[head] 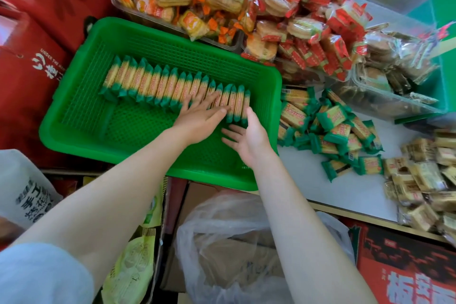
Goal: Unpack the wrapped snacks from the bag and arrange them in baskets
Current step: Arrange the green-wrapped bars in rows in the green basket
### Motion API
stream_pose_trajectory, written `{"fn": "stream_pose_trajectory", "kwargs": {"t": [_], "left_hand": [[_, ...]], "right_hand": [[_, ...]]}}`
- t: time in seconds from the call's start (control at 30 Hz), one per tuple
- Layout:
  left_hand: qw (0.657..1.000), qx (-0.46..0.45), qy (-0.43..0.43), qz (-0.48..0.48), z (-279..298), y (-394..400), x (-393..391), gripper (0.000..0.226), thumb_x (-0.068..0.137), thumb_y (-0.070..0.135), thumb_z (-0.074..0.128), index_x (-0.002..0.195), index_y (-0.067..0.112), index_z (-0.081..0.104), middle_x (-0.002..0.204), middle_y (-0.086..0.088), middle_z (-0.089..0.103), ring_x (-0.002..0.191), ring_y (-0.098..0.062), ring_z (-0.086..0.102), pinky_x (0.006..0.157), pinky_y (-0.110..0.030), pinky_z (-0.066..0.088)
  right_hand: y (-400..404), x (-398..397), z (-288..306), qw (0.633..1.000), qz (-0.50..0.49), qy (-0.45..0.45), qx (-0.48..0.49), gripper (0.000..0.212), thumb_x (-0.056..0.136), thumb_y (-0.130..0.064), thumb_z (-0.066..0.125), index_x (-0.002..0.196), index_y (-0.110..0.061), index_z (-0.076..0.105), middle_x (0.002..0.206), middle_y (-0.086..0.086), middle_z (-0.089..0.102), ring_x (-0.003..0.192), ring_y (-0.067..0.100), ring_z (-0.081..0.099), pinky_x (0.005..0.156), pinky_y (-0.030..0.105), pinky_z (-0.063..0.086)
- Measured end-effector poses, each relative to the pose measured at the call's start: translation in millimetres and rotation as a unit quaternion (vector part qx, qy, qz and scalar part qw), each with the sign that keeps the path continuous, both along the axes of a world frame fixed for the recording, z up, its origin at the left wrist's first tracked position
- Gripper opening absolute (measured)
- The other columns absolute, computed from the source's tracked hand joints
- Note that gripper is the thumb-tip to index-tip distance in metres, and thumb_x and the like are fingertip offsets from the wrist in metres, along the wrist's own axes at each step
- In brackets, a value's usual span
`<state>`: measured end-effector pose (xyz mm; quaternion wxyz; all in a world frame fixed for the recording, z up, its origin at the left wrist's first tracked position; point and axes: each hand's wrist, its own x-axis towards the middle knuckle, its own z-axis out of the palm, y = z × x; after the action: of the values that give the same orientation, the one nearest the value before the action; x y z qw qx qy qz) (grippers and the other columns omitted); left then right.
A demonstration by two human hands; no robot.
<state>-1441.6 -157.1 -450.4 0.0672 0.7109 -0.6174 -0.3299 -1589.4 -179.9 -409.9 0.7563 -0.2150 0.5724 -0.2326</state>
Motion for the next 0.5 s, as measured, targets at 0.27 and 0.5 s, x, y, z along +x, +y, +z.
{"fn": "stream_pose_trajectory", "kwargs": {"t": [0.27,0.5], "left_hand": [[0.987,-0.089,0.085,0.102,57.3,43.1,-104.0,0.051,0.105,0.04,0.042,0.151,0.019,0.039,0.151,-0.006,0.046,0.135,-0.028,0.047,0.105,-0.043,0.041],[0.974,-0.071,-0.02,0.214,46.0,42.0,-183.7,0.052,0.108,0.036,0.027,0.156,0.014,0.031,0.142,-0.009,0.056,0.117,-0.032,0.059,0.077,-0.039,0.046]], "right_hand": [[26.0,-118.2,59.9,0.987,-0.091,0.055,-0.123,0.029,0.106,-0.022,0.043,0.124,-0.004,0.057,0.098,0.018,0.073,0.081,0.03,0.073,0.081,0.042,0.06],[6.8,-240.3,-1.5,0.929,-0.258,0.266,-0.002,0.035,0.098,-0.015,0.053,0.128,0.003,0.051,0.101,0.01,0.054,0.094,0.028,0.056,0.088,0.048,0.058]]}}
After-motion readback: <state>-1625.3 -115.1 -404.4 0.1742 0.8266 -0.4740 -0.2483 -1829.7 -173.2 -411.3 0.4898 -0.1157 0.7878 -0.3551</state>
